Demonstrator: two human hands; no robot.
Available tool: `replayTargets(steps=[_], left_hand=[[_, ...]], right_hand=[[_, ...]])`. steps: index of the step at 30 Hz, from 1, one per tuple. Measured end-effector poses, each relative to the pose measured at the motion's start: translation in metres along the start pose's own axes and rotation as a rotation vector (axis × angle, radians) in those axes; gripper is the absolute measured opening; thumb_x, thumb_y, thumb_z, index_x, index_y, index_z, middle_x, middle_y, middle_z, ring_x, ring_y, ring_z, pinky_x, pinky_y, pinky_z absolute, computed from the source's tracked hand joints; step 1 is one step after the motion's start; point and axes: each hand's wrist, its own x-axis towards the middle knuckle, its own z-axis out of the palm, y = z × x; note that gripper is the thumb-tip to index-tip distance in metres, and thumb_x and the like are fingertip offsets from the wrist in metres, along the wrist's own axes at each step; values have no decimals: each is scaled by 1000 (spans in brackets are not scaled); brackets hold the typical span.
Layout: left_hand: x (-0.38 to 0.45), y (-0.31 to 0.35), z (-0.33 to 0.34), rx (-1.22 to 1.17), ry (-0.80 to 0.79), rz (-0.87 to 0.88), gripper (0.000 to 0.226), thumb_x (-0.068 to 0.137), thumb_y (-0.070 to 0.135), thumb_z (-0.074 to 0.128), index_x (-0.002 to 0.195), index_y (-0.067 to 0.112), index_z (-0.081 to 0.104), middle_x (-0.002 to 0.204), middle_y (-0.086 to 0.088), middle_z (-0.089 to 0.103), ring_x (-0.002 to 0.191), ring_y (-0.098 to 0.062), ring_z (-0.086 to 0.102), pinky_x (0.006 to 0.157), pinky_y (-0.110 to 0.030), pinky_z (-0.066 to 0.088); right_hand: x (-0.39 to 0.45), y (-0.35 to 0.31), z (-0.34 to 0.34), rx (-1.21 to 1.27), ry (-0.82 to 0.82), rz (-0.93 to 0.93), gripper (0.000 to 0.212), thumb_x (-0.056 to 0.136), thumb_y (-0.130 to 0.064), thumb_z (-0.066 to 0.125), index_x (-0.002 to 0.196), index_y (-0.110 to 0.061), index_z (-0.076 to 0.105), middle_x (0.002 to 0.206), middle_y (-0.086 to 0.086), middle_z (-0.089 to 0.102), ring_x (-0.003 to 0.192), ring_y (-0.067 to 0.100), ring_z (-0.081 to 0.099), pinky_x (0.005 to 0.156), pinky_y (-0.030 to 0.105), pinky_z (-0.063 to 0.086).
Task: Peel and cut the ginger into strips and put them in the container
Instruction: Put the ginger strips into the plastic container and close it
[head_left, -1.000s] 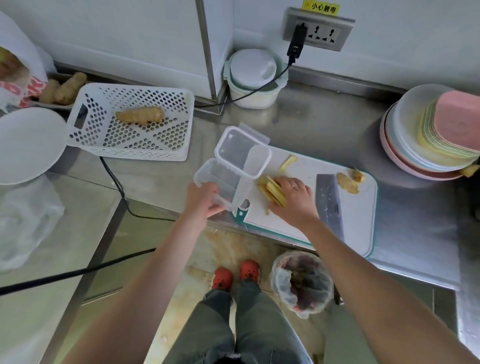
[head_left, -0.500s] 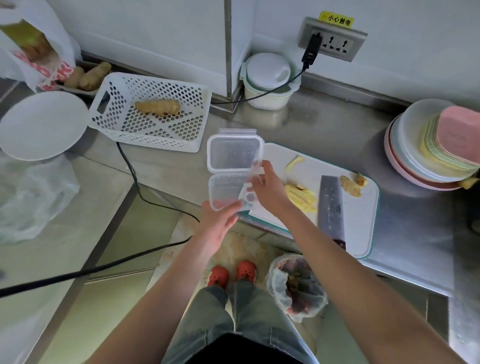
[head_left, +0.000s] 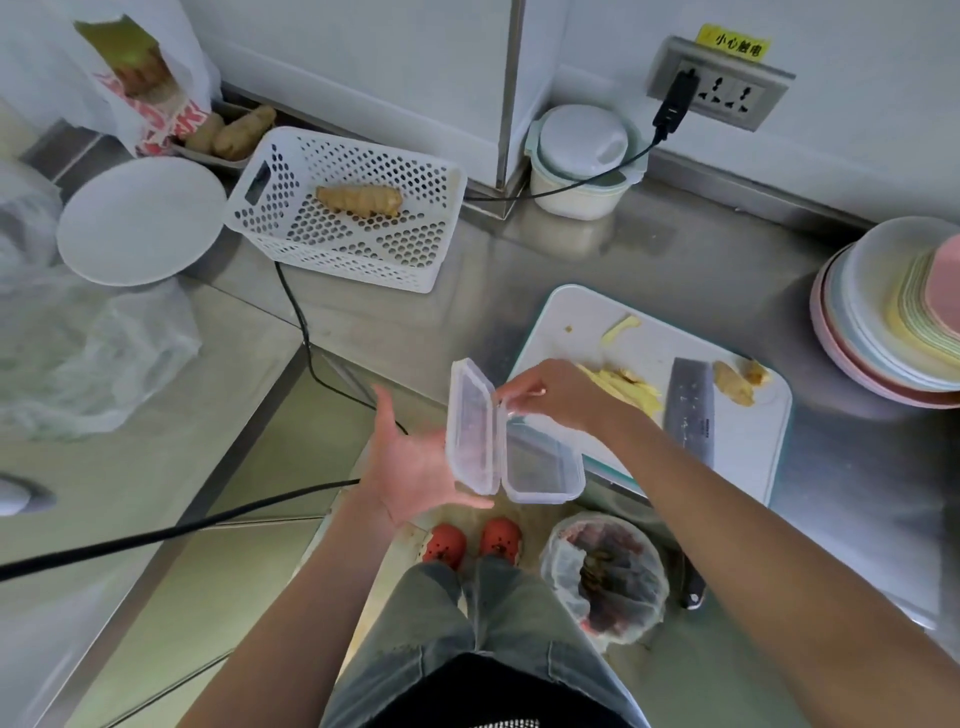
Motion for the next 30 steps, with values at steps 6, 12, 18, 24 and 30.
replayTargets(steps=[6, 12, 18, 24, 30], left_hand=[[19, -6, 7, 519, 291, -14, 62, 75, 11, 47, 137, 21, 47, 139, 9, 49, 133, -24, 40, 101, -52, 40], [7, 1, -12, 431, 611, 97, 62, 79, -26, 33, 120, 13, 59, 137, -17, 40, 106, -38, 63, 78, -54, 55], [7, -4, -1, 692, 578, -148, 35, 85, 14, 67, 116, 4, 53, 106, -15, 60, 84, -30, 68, 75, -43, 58], [48, -24, 9, 1326, 679, -364, 56, 91, 59, 43, 126, 16, 53, 112, 1, 63, 81, -13, 60, 70, -23, 47], [52, -53, 4, 1109, 720, -450, 59, 92, 56, 40, 125, 9, 54, 110, -3, 63, 80, -14, 71, 69, -21, 58]], right_hand=[[2, 4, 22, -203, -80, -136, 13, 84, -19, 72, 93, -23, 79, 94, -8, 74, 84, 1, 60, 78, 11, 40], [-29, 32, 14, -34, 209, 17, 38, 78, -32, 76, 113, -36, 61, 113, -16, 62, 100, 4, 54, 88, 17, 36], [-51, 40, 28, -108, 272, 197, 15, 95, -26, 57, 107, -18, 63, 88, 0, 63, 81, 20, 60, 74, 28, 49], [-59, 38, 34, -53, 290, 142, 19, 93, -21, 61, 108, -16, 71, 96, 4, 71, 78, 11, 59, 80, 27, 51], [-65, 72, 6, -96, 620, 24, 40, 103, -22, 38, 142, -17, 44, 147, 1, 43, 137, 15, 34, 113, 29, 26]])
